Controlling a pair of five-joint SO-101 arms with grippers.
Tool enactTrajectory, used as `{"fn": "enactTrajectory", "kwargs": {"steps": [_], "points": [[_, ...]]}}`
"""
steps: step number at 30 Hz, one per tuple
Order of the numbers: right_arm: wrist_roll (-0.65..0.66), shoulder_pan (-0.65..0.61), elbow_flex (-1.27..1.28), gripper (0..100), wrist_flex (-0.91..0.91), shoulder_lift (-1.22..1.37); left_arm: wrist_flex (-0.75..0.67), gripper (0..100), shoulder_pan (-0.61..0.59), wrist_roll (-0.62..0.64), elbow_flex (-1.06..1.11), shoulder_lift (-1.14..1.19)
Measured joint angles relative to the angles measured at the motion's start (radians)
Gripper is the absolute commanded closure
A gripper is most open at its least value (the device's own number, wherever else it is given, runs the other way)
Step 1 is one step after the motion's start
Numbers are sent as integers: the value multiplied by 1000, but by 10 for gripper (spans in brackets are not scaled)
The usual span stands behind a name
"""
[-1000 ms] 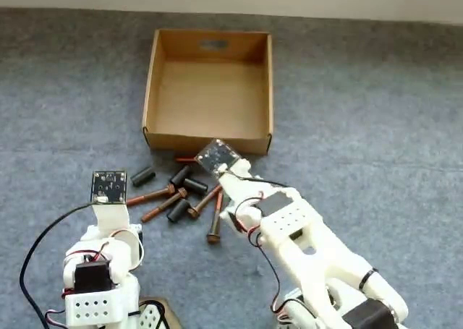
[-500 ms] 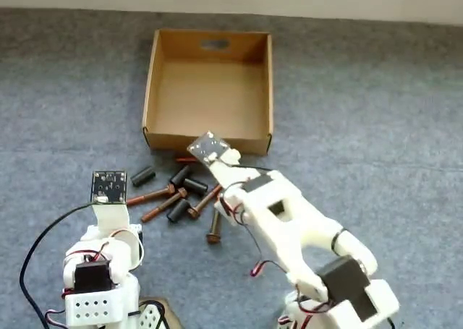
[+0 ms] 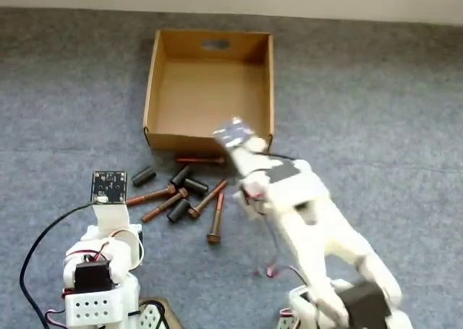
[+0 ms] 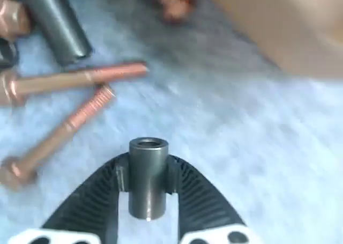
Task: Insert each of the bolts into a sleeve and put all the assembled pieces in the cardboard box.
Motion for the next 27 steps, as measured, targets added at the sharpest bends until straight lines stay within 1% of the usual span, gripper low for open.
{"fn": "enactTrajectory", "kwargs": {"steps": [4, 7, 11, 16, 19, 23, 27], "points": [[0, 138, 89, 992, 34, -155, 0, 992, 0, 0, 0, 0], [0, 190, 155, 992, 38, -153, 0, 992, 0, 0, 0, 0], [0, 249, 163, 987, 40, -54, 0, 992, 0, 0, 0, 0], [0, 258, 95, 896, 40, 153, 0, 992, 0, 0, 0, 0], [0, 256, 68, 888, 46, 219, 0, 992, 0, 0, 0, 0], [2, 256, 66, 888, 48, 222, 0, 992, 0, 0, 0, 0], [17, 256, 66, 887, 92, 157, 0, 992, 0, 0, 0, 0]]}}
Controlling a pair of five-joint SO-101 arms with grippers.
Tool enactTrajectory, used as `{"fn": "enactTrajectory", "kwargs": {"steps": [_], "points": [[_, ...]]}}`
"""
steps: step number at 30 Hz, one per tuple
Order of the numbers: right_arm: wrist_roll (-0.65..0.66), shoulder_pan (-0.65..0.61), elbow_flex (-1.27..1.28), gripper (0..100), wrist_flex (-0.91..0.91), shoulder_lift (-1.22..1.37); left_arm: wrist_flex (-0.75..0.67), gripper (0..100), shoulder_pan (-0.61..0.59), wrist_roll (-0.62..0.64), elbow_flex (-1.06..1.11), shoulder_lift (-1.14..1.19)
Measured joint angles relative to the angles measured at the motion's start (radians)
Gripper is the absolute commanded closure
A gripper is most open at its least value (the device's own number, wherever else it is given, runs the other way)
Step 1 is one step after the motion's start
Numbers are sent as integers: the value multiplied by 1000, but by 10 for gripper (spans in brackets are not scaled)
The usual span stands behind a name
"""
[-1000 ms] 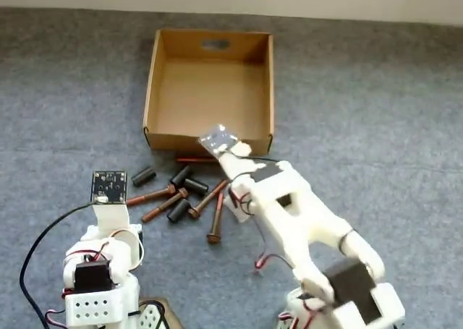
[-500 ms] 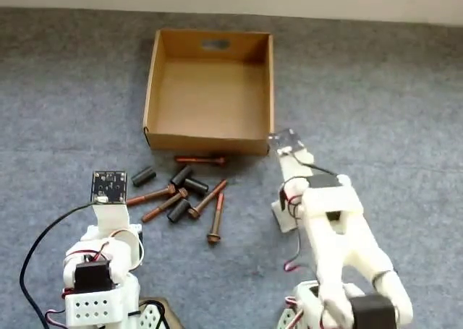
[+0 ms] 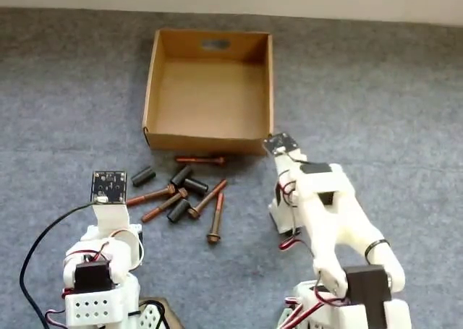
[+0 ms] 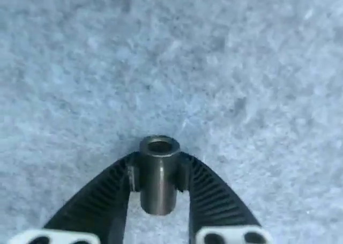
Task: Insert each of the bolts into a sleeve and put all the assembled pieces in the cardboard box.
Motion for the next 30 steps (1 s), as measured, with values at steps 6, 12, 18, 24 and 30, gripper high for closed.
{"fn": "enactTrajectory", "kwargs": {"steps": [6, 12, 18, 24, 30], "points": [[74, 3, 8, 883, 26, -49, 0, 992, 0, 0, 0, 0], [91, 3, 2, 889, 21, 8, 0, 991, 0, 0, 0, 0], [91, 12, 3, 995, -35, 57, 0, 992, 0, 0, 0, 0], [89, 8, 9, 992, 9, -71, 0, 990, 0, 0, 0, 0], [-12, 8, 11, 992, 124, -402, -43, 989, 2, 0, 0, 0]]}}
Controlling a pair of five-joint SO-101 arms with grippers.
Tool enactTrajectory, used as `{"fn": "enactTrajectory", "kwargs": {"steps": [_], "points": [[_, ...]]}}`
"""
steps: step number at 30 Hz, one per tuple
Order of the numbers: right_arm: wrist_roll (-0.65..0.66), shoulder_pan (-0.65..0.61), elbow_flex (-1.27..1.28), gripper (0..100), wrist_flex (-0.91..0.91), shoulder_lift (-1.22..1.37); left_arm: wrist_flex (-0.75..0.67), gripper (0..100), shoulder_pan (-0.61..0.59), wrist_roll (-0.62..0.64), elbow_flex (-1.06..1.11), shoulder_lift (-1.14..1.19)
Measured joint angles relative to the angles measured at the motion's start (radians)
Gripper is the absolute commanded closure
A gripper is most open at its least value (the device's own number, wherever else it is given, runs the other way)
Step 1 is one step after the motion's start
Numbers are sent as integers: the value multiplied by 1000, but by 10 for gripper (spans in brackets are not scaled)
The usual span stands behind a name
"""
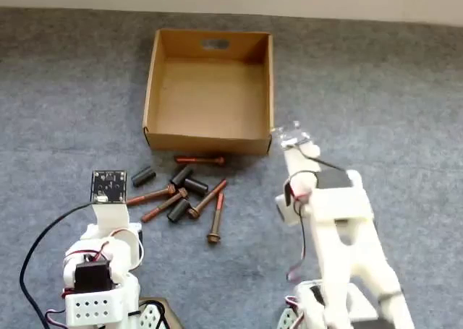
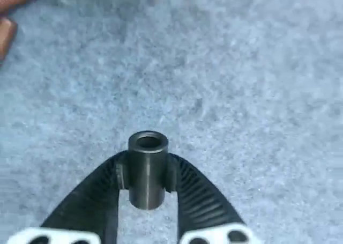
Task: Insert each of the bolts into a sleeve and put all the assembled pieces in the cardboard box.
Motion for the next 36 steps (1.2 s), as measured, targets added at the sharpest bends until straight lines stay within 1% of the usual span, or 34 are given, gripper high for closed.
{"fn": "enactTrajectory", "kwargs": {"steps": [2, 4, 8, 9, 11, 14, 16, 19, 21, 25, 27, 32, 36], "points": [[-29, -2, 21, 992, 11, -103, -60, 982, -5, -3, 0, 0], [-52, -2, 60, 992, -8, -195, -123, 950, -41, -55, 0, 0], [-123, -2, 189, 992, -117, -315, -224, 898, -124, -304, -3, 0], [-140, -2, 232, 992, -155, -334, -233, 889, -144, -336, -6, 0], [-172, -2, 313, 992, -235, -367, -236, 873, -195, -358, -31, 0], [-239, -2, 417, 992, -338, -391, -232, 853, -252, -356, -118, 0], [-275, -2, 457, 992, -373, -399, -193, 845, -259, -356, -190, 0], [-292, -2, 466, 992, -393, -405, -120, 845, -265, -358, -302, 9], [-295, -2, 468, 992, -397, -405, -81, 840, -265, -358, -377, 64], [-295, -2, 473, 992, -402, -405, -55, 823, -259, -358, -542, 305], [-295, -2, 473, 992, -404, -405, -28, 822, -219, -356, -635, 480], [-295, -2, 482, 992, -404, -405, 106, 823, -44, -358, -881, 961], [-295, -2, 488, 992, -404, -407, 126, 822, 100, -358, -1034, 1250]]}}
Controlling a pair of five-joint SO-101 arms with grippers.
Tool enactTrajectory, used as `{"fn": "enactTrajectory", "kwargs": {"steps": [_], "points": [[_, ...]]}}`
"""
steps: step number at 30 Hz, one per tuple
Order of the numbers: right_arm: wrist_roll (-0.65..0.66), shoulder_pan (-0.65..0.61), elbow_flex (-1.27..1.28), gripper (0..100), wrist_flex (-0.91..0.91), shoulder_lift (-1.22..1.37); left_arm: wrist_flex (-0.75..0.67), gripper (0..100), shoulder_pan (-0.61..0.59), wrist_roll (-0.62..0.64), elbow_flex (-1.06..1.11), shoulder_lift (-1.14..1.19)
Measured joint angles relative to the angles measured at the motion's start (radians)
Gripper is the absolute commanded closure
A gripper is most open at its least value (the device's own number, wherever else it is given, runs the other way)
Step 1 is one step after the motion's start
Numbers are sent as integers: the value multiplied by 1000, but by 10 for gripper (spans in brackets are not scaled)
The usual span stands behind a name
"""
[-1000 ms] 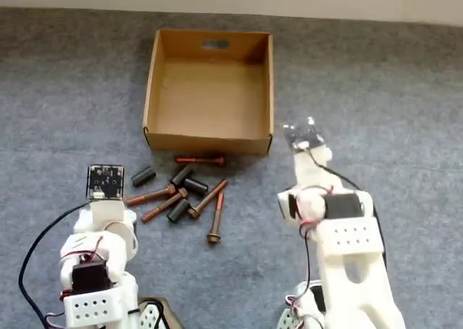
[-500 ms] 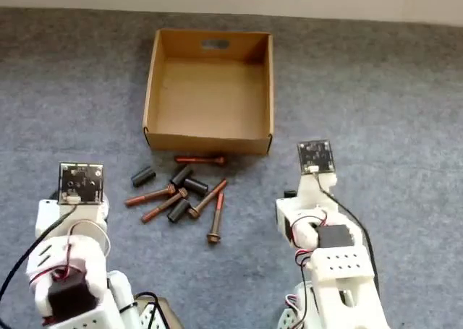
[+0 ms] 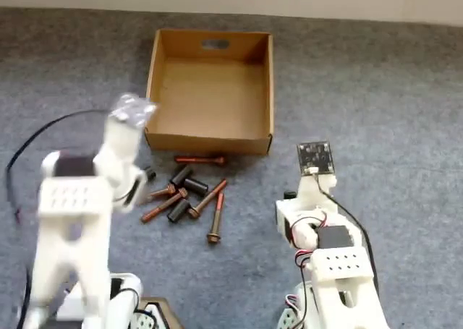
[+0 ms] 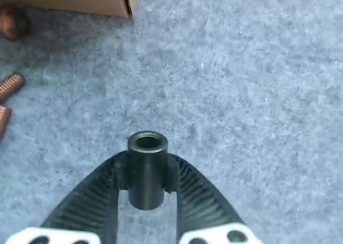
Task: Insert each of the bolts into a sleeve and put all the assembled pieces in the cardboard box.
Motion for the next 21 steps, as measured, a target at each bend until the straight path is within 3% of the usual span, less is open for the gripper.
{"fn": "enactTrajectory", "kwargs": {"steps": [6, 16, 21], "points": [[0, 0, 17, 992, 0, -2, 0, 822, 100, -97, -129, 292], [0, 0, 17, 992, 0, -3, -178, 822, 97, -118, -138, 522], [0, 0, 17, 992, 0, -3, -247, 824, 69, -221, -141, 606]]}}
